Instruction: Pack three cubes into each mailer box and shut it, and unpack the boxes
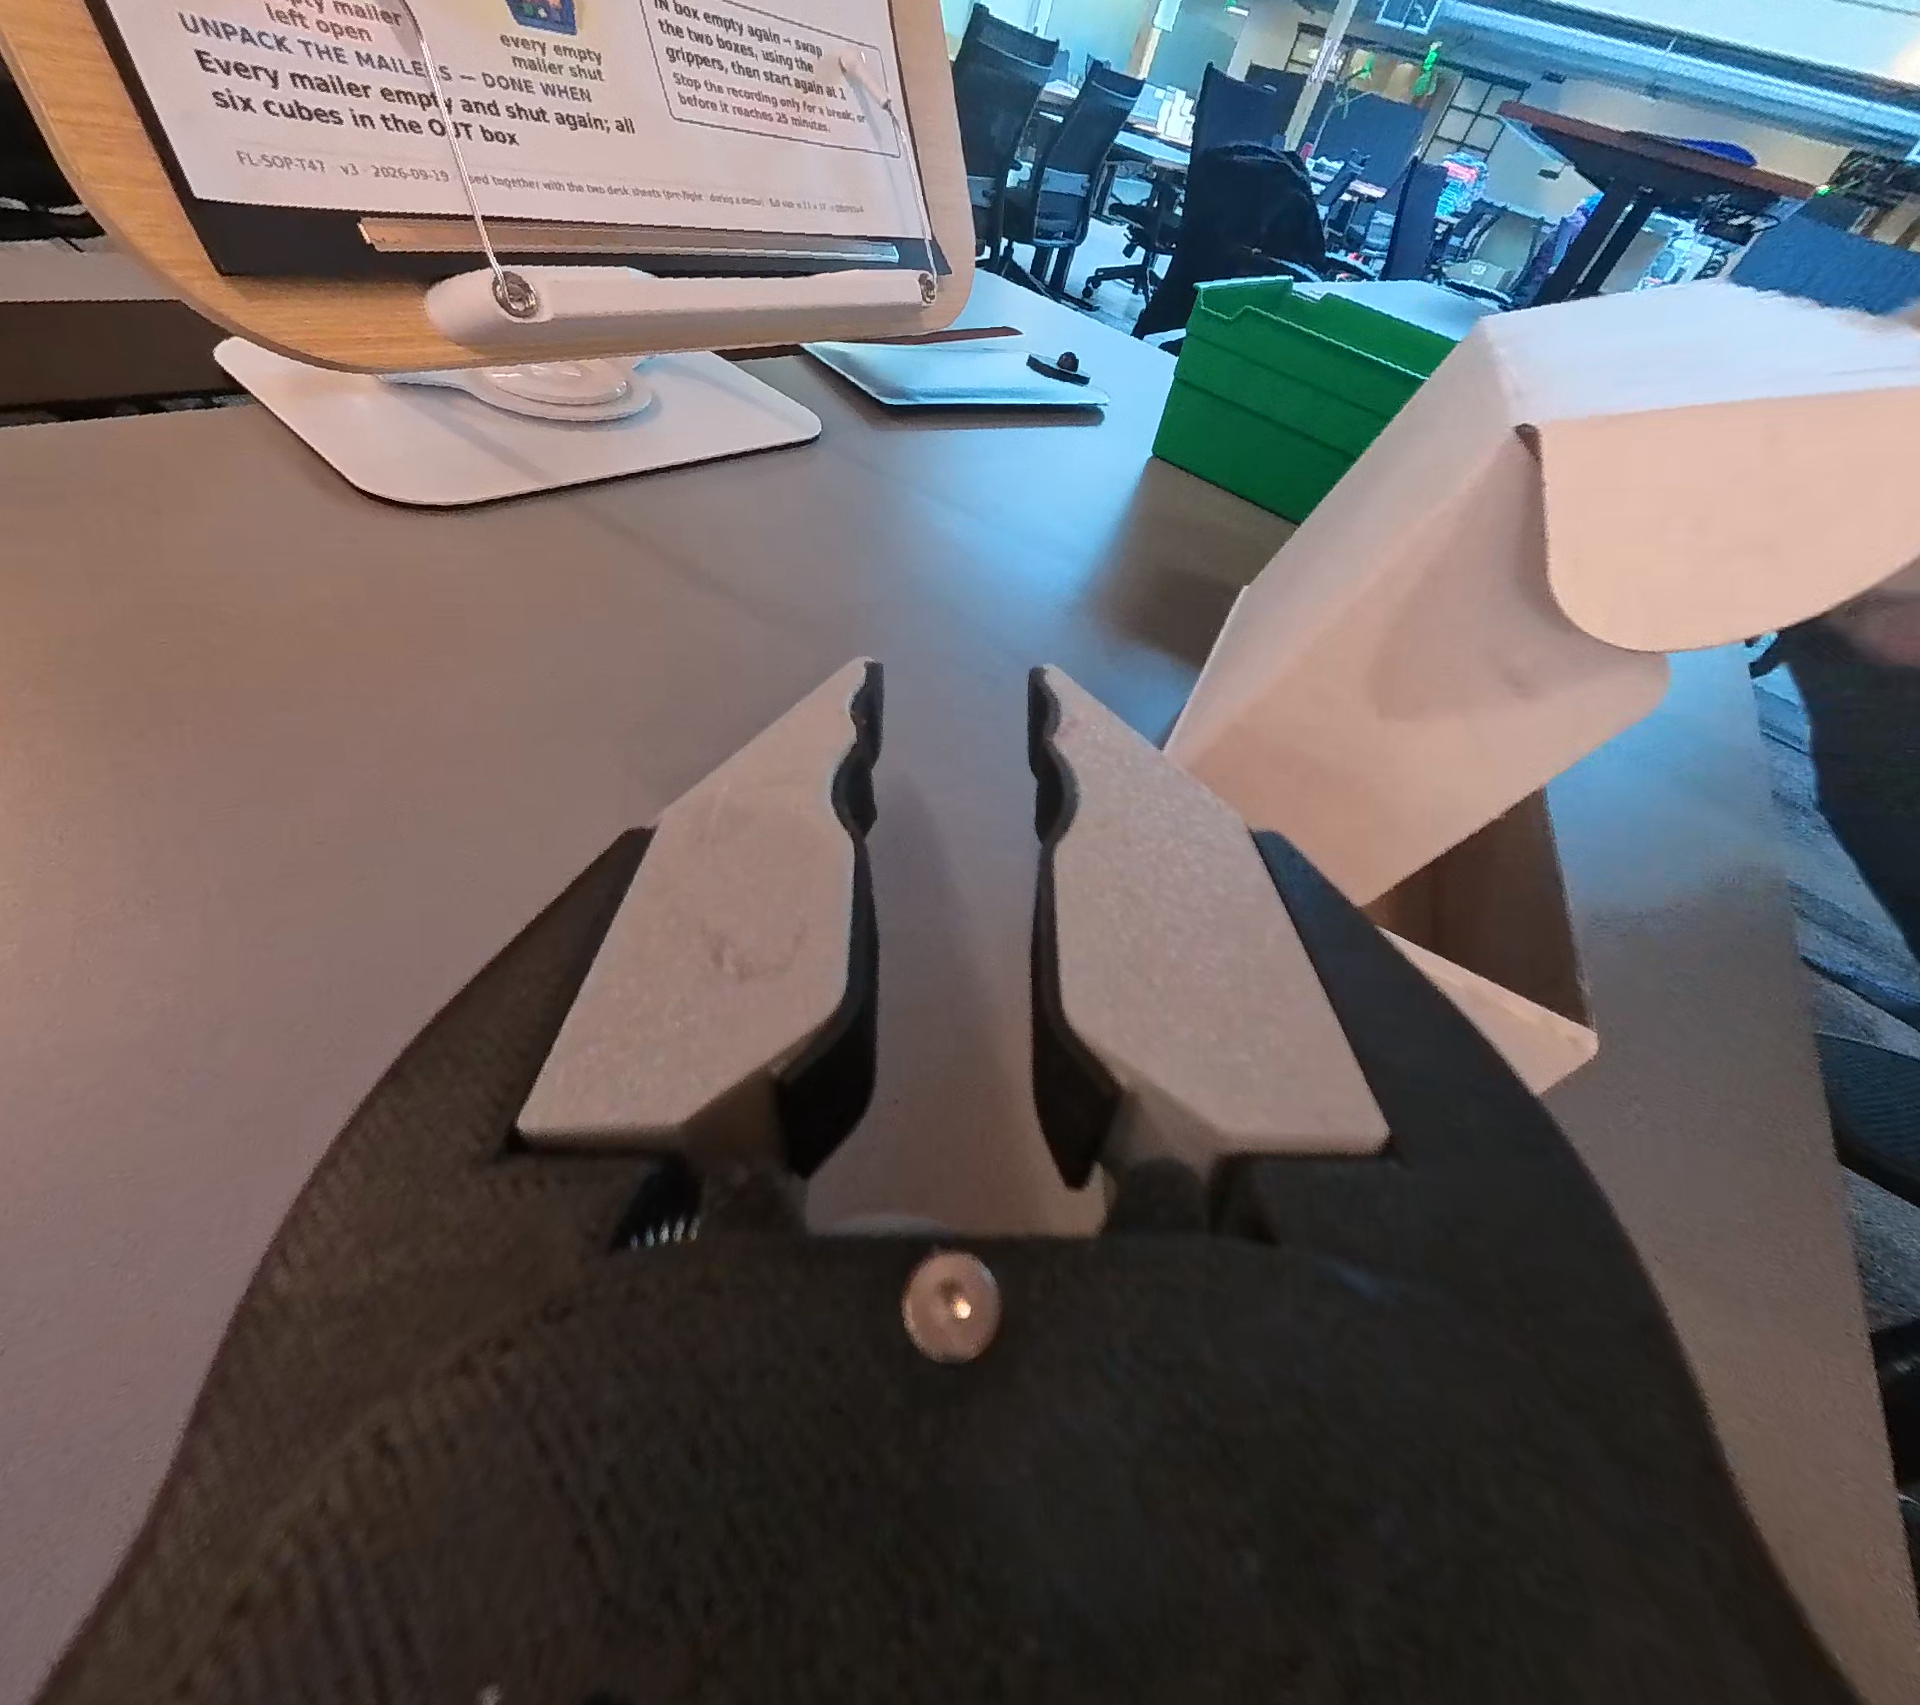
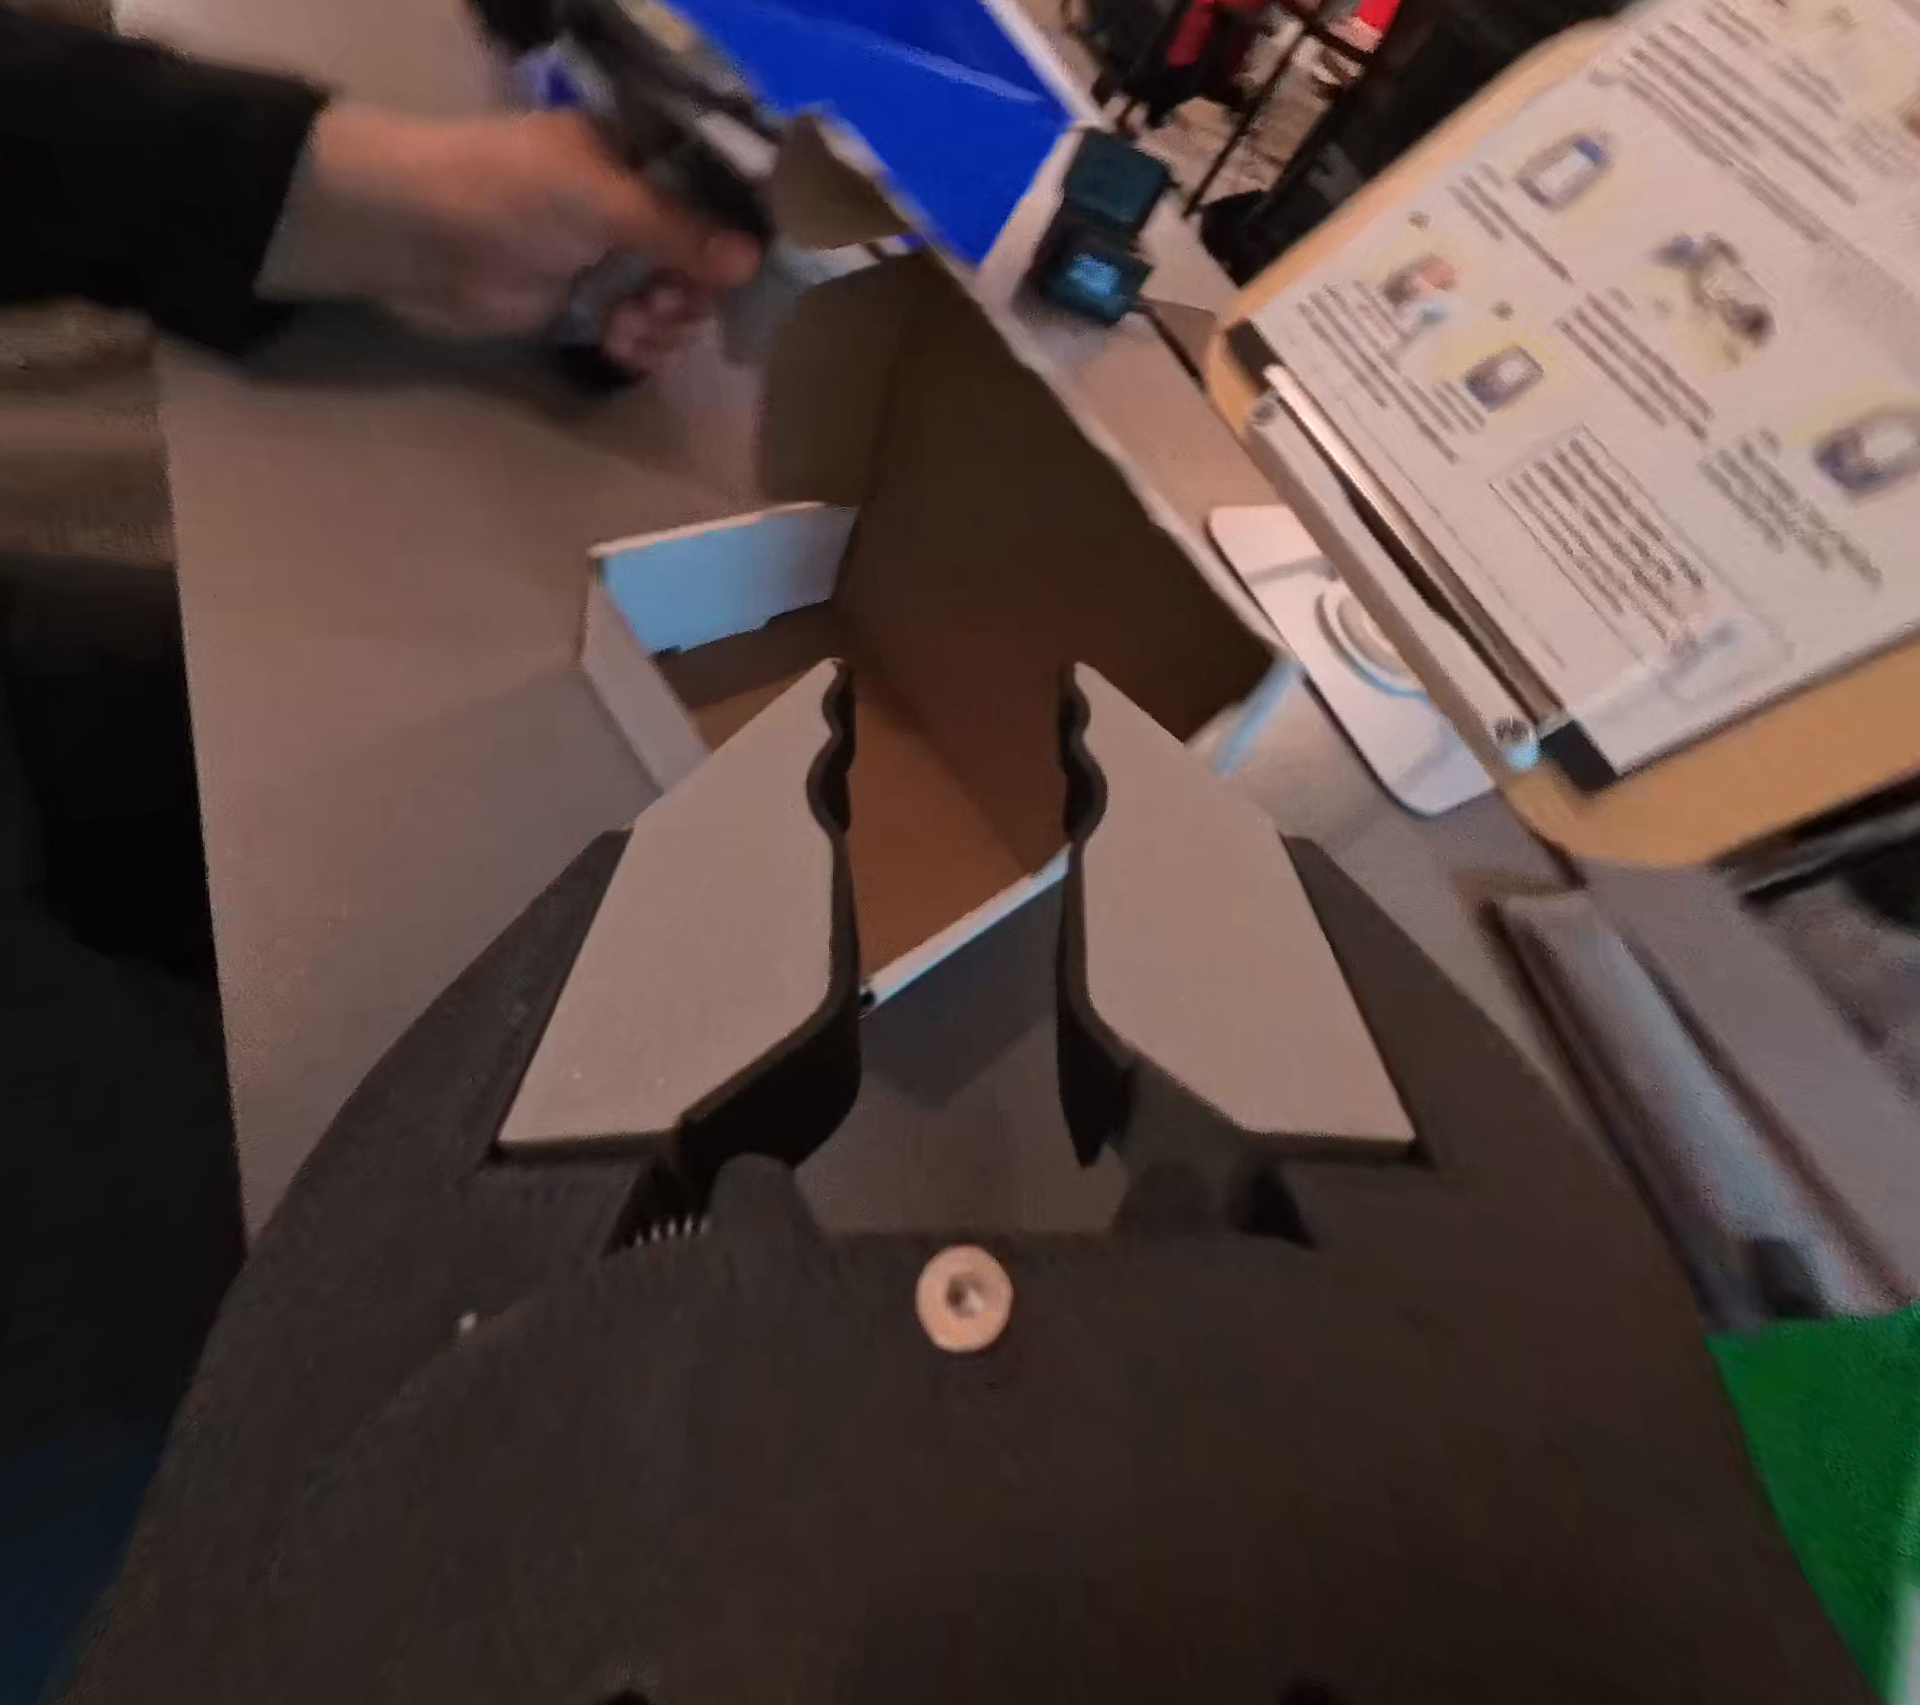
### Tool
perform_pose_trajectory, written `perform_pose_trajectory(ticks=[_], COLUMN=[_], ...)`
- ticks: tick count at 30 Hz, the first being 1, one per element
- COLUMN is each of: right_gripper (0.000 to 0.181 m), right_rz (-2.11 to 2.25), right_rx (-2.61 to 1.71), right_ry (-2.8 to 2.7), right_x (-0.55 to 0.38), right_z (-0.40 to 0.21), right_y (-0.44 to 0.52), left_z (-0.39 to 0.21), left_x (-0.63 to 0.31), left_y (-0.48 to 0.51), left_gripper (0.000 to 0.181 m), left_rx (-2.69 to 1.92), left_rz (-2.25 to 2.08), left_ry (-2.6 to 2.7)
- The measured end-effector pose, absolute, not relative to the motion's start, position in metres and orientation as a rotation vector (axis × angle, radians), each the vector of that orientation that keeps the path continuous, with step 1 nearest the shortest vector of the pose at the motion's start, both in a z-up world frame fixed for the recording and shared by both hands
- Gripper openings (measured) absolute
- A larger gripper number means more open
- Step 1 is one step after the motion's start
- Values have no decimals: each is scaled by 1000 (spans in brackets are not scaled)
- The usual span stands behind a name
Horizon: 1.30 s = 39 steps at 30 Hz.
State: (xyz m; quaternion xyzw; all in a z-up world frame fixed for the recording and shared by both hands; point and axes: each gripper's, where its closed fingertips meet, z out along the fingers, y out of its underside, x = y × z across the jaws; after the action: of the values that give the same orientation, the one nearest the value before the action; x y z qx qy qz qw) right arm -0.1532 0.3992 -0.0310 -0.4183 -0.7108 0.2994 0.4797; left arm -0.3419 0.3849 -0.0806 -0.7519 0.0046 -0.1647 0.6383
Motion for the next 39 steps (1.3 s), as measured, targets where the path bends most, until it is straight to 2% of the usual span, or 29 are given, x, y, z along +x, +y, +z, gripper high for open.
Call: perform_pose_trajectory(ticks=[4,8,10,12,15,18,39], right_gripper=[56,49,50,63,61,56,59], right_rz=[970,1077,1050,1023,919,867,827], right_rx=[-1312,-1458,-1560,-1692,-1799,-1817,-1872], right_ry=[-1462,-1374,-1357,-1381,-1375,-1348,-1376], right_x=[-155,-156,-158,-158,-159,-157,-156], right_z=[-34,-71,-99,-123,-139,-141,-151], right_y=[457,489,506,512,521,526,527], left_z=[-81,-81,-81,-82,-83,-84,-86], left_x=[-342,-342,-342,-341,-340,-339,-330], left_y=[385,385,385,385,386,386,387], left_gripper=[26,26,26,26,26,26,26], left_rx=[-1718,-1717,-1721,-1726,-1736,-1739,-1760], left_rz=[-371,-373,-370,-367,-359,-355,-297], left_ry=[13,11,12,17,28,35,104])
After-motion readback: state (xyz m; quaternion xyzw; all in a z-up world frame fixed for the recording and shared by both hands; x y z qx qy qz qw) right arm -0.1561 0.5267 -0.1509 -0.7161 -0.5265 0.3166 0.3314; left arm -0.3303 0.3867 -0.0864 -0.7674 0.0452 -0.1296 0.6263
